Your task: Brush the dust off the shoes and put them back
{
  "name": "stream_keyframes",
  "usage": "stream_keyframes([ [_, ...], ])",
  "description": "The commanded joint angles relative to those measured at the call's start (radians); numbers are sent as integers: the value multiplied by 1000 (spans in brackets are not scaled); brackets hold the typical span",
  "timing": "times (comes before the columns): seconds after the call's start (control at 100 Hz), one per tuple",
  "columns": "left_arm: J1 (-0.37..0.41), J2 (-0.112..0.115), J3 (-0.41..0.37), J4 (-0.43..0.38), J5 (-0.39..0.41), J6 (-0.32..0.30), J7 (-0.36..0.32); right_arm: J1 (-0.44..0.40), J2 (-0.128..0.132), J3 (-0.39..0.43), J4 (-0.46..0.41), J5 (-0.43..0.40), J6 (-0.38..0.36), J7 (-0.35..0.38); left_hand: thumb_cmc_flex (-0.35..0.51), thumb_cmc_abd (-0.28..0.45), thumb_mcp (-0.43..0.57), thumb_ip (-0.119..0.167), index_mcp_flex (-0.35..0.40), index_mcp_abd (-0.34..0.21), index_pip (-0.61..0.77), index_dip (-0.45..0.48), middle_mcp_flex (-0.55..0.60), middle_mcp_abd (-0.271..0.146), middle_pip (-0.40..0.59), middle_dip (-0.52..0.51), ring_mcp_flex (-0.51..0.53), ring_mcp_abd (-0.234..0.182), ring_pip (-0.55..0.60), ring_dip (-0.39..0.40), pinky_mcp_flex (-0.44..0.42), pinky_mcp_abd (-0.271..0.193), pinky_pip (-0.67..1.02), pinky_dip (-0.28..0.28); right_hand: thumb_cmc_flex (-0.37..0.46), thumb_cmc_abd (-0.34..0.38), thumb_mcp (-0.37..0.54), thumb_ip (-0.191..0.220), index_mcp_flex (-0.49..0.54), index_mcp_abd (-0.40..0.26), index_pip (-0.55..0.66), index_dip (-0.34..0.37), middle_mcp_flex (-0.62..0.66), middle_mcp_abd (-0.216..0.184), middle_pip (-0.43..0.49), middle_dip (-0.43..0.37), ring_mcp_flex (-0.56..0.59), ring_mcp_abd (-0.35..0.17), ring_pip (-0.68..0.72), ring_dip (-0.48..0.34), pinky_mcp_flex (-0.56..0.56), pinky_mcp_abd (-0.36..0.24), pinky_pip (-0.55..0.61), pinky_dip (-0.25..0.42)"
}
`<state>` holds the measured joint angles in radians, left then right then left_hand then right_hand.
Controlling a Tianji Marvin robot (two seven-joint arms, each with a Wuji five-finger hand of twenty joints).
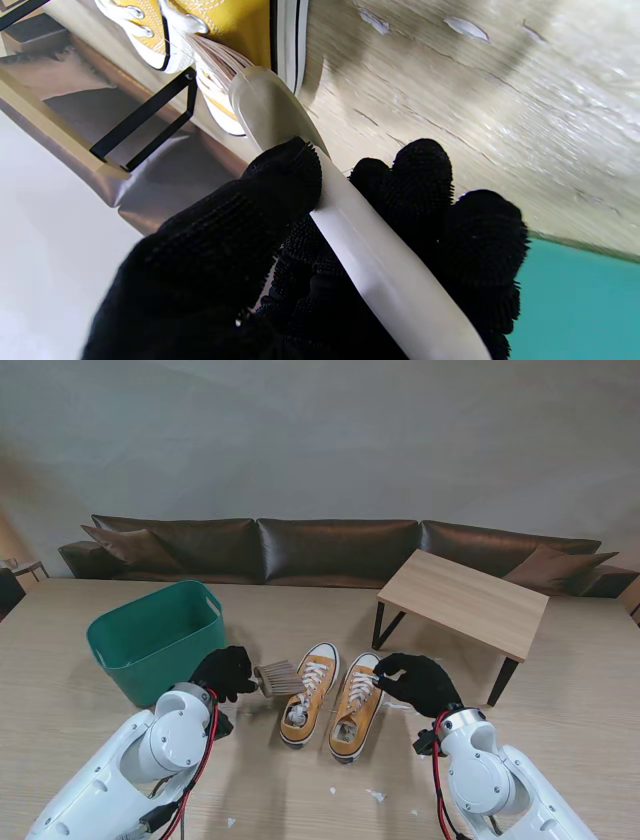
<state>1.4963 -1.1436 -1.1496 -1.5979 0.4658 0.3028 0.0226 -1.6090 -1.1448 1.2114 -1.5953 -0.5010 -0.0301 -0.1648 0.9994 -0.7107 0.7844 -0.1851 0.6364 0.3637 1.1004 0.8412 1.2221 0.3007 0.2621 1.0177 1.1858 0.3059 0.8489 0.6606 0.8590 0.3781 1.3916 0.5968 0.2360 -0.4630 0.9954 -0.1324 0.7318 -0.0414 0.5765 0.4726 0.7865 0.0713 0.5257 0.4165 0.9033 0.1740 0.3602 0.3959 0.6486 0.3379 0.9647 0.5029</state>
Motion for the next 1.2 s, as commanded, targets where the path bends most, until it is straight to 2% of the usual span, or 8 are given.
stream_keyframes([
  [0.0, 13, 8, -12, -31, 1, -9, -21, -3, -1, -3, -3, -2, 3, 15, 121, 45, 144, 37, 80, -48, 127, 56, 31, 22, 9, -3, 72, -1, 13, 12, -3, -6, 1, 3, -39, 32, 10, 20, -3, 1, 11, -21, 4, 12, 16, -17, 5, 2, 8, 10, -256, 20, 14, -11],
  [0.26, 43, 14, -43, -114, 23, -52, -27, -1, -3, -2, -3, -4, 10, 9, 121, 45, 144, 38, 79, -47, 125, 56, 31, 22, 10, -4, 72, -1, 15, 13, -3, -7, 2, 2, -39, 32, 10, 20, -2, 2, 11, -21, 5, 12, 16, -17, 5, 2, 9, 10, -256, 21, 14, -11],
  [0.5, -2, 7, 12, -135, -52, -72, -40, 2, -4, 1, 1, -6, 16, 2, 121, 46, 145, 38, 80, -45, 124, 57, 31, 23, 11, -4, 72, 3, 16, 13, -3, -3, 3, 2, -39, 32, 10, 20, -2, 4, 11, -21, 5, 13, 16, -17, 5, 2, 9, 10, -256, 21, 15, -11],
  [0.73, -98, -8, 126, -82, -130, -89, -49, 14, -7, 7, 15, -5, 27, -7, 120, 47, 143, 37, 78, -46, 123, 59, 31, 21, 11, -5, 72, 1, 16, 12, -3, -5, 4, 2, -39, 32, 11, 20, 0, 3, 11, -22, 6, 13, 16, -17, 6, 1, 9, 10, -256, 21, 15, -11],
  [0.91, -175, -29, 208, -20, -192, -96, -37, 26, -10, 11, 31, -2, 37, -18, 121, 47, 142, 38, 79, -47, 122, 60, 30, 21, 11, -5, 72, 0, 15, 12, -3, -5, 4, 2, -39, 31, 11, 20, 1, 3, 11, -22, 6, 11, 16, -16, 6, 1, 10, 10, -256, 22, 15, -11],
  [1.19, -271, -64, 304, 93, -247, -110, -7, 47, -15, 6, 60, 8, 47, -29, 121, 48, 141, 38, 78, -48, 122, 61, 29, 21, 11, -5, 72, -1, 14, 12, -3, -7, 4, 1, -36, 31, 14, 20, 3, 7, 11, -22, 10, 16, 16, -17, 7, 4, 10, 11, -256, 24, 15, -11],
])
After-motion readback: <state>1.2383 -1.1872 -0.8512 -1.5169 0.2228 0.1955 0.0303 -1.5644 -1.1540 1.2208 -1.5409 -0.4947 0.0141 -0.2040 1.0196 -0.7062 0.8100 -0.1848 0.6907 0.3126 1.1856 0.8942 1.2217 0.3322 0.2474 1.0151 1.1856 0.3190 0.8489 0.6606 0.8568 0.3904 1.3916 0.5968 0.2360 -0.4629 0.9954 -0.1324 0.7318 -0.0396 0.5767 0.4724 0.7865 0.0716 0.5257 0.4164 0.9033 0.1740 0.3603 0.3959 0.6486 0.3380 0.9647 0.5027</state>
